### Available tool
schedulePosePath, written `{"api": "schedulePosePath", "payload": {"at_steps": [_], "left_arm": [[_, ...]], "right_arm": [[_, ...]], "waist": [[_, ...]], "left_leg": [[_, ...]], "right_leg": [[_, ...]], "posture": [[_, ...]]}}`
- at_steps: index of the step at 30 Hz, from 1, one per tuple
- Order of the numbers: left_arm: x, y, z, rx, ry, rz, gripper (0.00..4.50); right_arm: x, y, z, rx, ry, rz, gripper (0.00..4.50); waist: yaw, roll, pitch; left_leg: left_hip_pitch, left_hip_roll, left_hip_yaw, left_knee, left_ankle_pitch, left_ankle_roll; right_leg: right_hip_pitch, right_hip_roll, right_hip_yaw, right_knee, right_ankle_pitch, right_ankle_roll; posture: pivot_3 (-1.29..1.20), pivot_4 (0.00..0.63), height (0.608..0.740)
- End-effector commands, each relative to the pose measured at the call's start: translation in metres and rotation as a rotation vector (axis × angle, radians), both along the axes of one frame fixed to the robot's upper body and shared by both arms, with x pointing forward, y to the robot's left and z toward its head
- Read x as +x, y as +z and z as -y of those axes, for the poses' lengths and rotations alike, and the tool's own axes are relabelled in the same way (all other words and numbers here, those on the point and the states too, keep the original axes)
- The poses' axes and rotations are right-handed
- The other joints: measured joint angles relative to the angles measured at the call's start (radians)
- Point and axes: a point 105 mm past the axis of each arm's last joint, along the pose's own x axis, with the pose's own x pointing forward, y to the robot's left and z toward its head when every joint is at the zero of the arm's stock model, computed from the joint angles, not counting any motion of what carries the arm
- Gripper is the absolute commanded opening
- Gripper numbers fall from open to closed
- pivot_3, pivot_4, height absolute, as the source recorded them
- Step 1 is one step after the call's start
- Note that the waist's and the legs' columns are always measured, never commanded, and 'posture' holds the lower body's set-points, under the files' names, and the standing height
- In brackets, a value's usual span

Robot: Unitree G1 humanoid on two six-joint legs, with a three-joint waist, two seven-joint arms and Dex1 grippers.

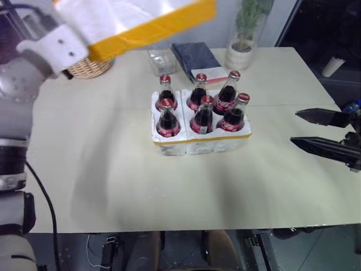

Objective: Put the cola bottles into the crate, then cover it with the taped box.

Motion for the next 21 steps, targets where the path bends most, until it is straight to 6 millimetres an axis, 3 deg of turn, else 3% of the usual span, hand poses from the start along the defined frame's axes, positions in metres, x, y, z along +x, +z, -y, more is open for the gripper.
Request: {"api": "schedulePosePath", "payload": {"at_steps": [1, 6, 10, 14, 18, 21], "left_arm": [[-0.02, -0.002, 0.035, 0.128, -0.074, -0.053, 0.32], [-0.037, -0.009, 0.06, 0.29, -0.117, -0.036, 0.32], [-0.036, -0.015, 0.053, 0.363, -0.07, -0.02, 0.32], [-0.033, -0.028, 0.045, 0.453, -0.023, -0.022, 2.27], [-0.038, -0.037, 0.056, 0.42, -0.079, -0.043, 4.24], [-0.045, -0.047, 0.055, 0.441, -0.118, -0.094, 4.43]], "right_arm": [[0.0, 0.003, 0.0, 0.009, -0.011, 0.031, 4.5], [0.002, 0.006, 0.003, 0.042, -0.038, 0.047, 4.5], [0.003, 0.007, 0.003, 0.053, -0.049, 0.056, 4.5], [0.005, 0.008, 0.003, 0.064, -0.055, 0.067, 4.5], [0.006, 0.011, 0.002, 0.078, -0.053, 0.076, 4.5], [0.007, 0.011, 0.0, 0.081, -0.049, 0.074, 4.5]], "waist": [[-0.002, 0.0, 0.0], [0.002, 0.0, 0.0], [0.005, 0.0, 0.0], [0.004, 0.0, 0.0], [0.008, 0.0, 0.0], [0.007, 0.0, 0.0]], "left_leg": [[0.0, 0.0, 0.0, 0.0, 0.0, 0.0], [0.0, 0.0, 0.0, 0.0, 0.0, 0.0], [0.0, 0.0, 0.0, 0.0, 0.0, 0.0], [0.0, 0.0, 0.0, 0.0, 0.0, 0.0], [0.0, 0.0, 0.0, 0.001, 0.0, 0.0], [0.0, 0.0, 0.0, 0.001, 0.0, 0.0]], "right_leg": [[0.0, 0.0, 0.0, 0.0, 0.0, 0.0], [0.0, 0.0, 0.0, 0.0, 0.0, 0.0], [0.001, 0.0, 0.0, 0.0, 0.0, 0.0], [0.001, 0.0, 0.0, 0.0, 0.0, 0.0], [0.001, 0.0, 0.0, 0.0, 0.0, 0.0], [0.002, 0.0, 0.0, -0.001, 0.0, 0.0]], "posture": [[0.0, 0.15, 0.74], [0.0, 0.15, 0.74], [0.0, 0.15, 0.74], [0.0, 0.15, 0.74], [0.0, 0.15, 0.74], [0.0, 0.15, 0.74]]}}
